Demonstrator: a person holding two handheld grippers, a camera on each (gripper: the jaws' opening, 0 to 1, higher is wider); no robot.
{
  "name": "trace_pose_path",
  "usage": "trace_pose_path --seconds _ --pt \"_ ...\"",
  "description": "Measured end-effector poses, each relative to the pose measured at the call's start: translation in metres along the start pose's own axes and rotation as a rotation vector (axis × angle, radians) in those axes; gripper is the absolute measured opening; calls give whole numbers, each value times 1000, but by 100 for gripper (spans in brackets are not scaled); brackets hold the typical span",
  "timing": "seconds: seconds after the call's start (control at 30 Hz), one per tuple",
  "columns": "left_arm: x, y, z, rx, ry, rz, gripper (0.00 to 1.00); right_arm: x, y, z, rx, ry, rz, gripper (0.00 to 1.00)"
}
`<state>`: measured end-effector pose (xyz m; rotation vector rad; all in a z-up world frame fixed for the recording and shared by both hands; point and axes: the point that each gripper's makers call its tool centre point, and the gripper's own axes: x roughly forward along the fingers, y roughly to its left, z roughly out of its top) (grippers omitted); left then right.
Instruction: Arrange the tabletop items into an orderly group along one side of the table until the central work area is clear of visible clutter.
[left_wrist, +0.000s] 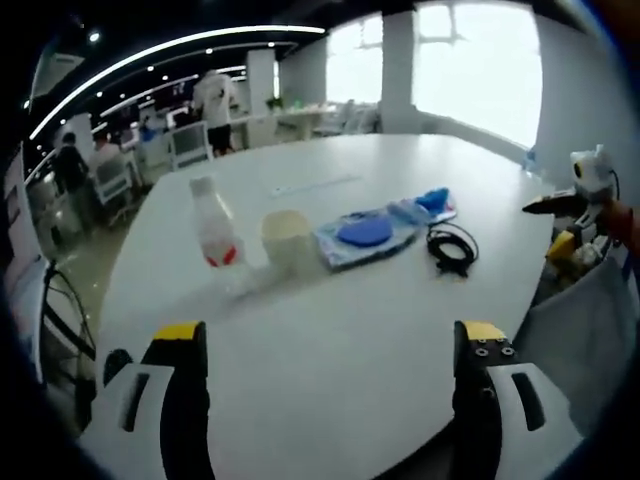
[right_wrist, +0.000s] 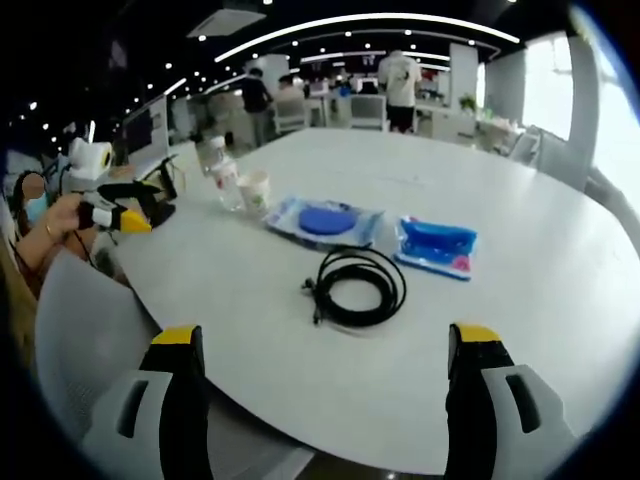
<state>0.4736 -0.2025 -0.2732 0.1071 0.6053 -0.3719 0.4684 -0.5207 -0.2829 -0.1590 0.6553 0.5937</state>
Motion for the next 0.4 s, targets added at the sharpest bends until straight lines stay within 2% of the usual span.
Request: trace_pose_path --seconds 0.4 --pt "2 -5 -10 -9 25 -23 99 0 -3 1 8 -4 -5 99"
